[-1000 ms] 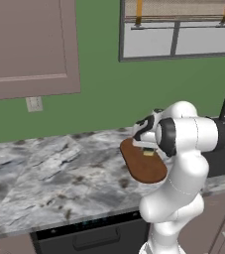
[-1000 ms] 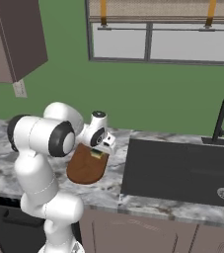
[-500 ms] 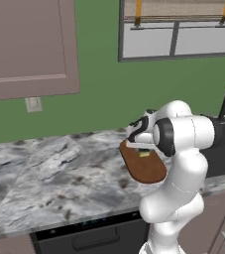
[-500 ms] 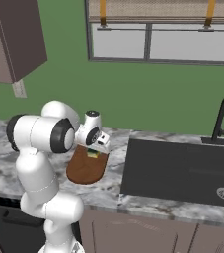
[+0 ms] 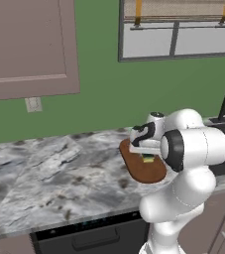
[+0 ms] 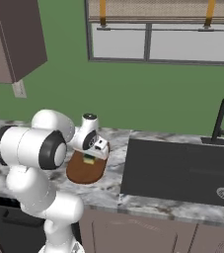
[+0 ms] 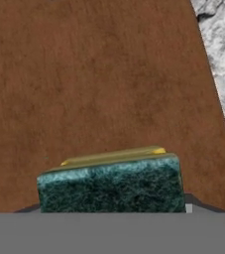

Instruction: Pick up the sponge from the counter and clean the cutting board by briefly scrubbing or pressing down on the cutting board. Once finished, release the sponge.

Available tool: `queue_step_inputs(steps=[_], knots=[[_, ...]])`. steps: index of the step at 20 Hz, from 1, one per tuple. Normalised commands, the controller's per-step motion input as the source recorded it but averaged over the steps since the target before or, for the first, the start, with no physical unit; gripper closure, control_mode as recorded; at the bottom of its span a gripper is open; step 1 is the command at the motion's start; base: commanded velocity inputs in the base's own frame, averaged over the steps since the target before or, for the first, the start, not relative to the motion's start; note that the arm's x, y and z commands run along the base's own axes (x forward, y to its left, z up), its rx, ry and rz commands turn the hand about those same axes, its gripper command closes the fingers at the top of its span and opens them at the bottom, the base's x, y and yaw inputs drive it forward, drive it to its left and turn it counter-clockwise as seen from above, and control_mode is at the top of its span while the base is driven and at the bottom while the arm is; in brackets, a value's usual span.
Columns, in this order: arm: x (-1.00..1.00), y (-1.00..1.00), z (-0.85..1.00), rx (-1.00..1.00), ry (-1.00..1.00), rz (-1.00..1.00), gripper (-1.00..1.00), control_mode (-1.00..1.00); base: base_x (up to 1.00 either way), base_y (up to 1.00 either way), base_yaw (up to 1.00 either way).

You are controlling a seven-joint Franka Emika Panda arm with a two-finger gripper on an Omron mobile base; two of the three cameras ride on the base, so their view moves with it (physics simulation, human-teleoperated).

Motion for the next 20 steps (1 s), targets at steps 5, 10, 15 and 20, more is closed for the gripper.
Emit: queue_step_inputs(steps=[5,10,15,20], knots=[[-0.43,0.20,-0.64,0.00,0.01,0.00,1.00,-1.00,0.00,0.00,0.00],[-0.04,0.15,-0.66,0.00,0.02,0.00,1.00,-1.00,0.00,0.00,0.00],[-0.93,0.03,-0.25,0.02,0.06,0.00,1.00,-1.00,0.00,0.00,0.00],[-0.15,0.28,-0.81,0.00,0.09,0.02,1.00,-1.00,0.00,0.00,0.00]])
